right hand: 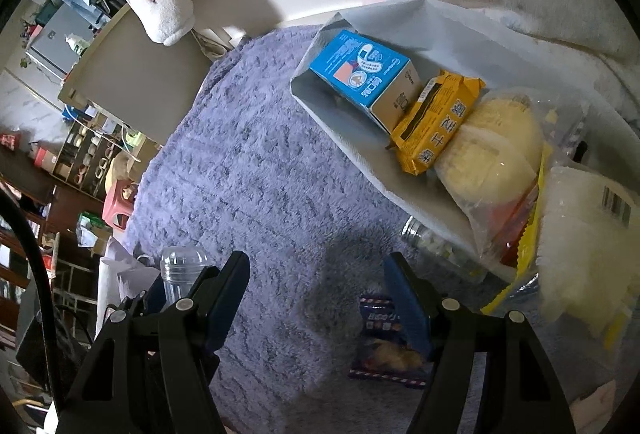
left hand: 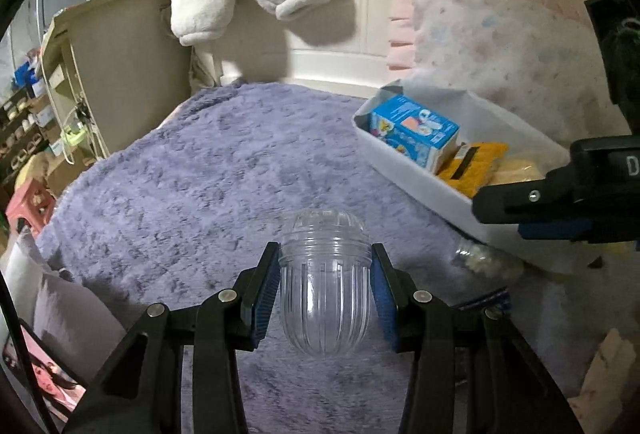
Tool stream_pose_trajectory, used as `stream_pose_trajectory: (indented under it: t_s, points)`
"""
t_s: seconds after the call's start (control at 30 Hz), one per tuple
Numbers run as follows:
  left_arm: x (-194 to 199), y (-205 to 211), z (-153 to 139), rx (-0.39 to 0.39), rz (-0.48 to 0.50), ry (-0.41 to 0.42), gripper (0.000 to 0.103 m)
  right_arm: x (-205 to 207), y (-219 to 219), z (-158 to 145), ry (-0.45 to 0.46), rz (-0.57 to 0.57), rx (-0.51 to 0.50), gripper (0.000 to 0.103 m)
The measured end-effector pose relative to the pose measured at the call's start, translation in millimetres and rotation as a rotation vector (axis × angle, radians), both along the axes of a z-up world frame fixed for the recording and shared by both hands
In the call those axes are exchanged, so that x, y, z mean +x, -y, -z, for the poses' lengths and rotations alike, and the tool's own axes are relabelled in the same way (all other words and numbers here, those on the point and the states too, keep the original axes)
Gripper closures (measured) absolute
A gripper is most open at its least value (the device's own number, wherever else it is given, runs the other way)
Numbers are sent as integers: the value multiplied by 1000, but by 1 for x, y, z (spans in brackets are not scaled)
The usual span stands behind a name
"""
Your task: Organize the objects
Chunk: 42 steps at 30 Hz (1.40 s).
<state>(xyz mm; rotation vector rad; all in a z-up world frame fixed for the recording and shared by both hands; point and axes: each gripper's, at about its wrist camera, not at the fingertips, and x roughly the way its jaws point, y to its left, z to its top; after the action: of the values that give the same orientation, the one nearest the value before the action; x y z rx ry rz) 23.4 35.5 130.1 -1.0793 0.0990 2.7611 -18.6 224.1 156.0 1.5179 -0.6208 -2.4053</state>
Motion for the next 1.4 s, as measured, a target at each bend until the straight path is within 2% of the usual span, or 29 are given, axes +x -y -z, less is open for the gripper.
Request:
stream_pose_trajectory:
  t_s: [0.13, 0.2, 0.27, 0.37, 0.53, 0.6, 0.7, 0.77, 0.87, 0.93, 1.0, 1.1, 1.17, 1.3, 1.33, 1.4]
  points:
    - [0, -2, -7, 109, 31, -9, 59, 4, -7, -7, -21, 18, -10, 34]
    - [-1, -9, -13, 179, 79, -18, 59, 9, -16, -17, -54, 42, -14, 34]
    - [0, -27, -21, 194, 173, -45, 59, 15, -29, -29, -99, 83, 10, 34]
    - [1, -60, -34, 170, 247, -99, 59, 23, -50, -40, -143, 152, 27, 34]
    - [-15, -133, -44, 244, 404, -65, 59, 34, -101, -47, -173, 290, -5, 33]
    - [-25, -157, -43, 192, 391, -64, 58, 35, -120, -44, -171, 357, -9, 34]
    - [-36, -162, -38, 119, 280, -58, 58, 35, -141, -36, -165, 382, -54, 34]
    - [-36, -145, -40, 149, 241, -61, 58, 32, -146, -33, -163, 366, -85, 34]
    - [-24, -108, -49, 202, 172, -107, 58, 31, -138, -35, -174, 336, -72, 34]
    - [-10, -85, -47, 176, 115, -123, 58, 30, -125, -39, -188, 299, -42, 34]
    - [10, -55, -40, 112, 50, -134, 58, 29, -106, -43, -209, 236, 2, 34]
    - [15, -17, -36, 56, -43, -119, 58, 23, -63, -41, -219, 92, 81, 34]
    - [13, 12, -34, 75, -105, -121, 58, 17, -25, -31, -207, -38, 105, 34]
    - [5, 44, -12, 131, -128, -84, 59, 8, 39, -7, -205, -228, 143, 34]
    - [2, 46, -6, 126, -134, -73, 64, 6, 53, 2, -202, -259, 163, 34]
    - [-5, 50, 9, 103, -143, -32, 66, -1, 72, 21, -192, -274, 216, 36]
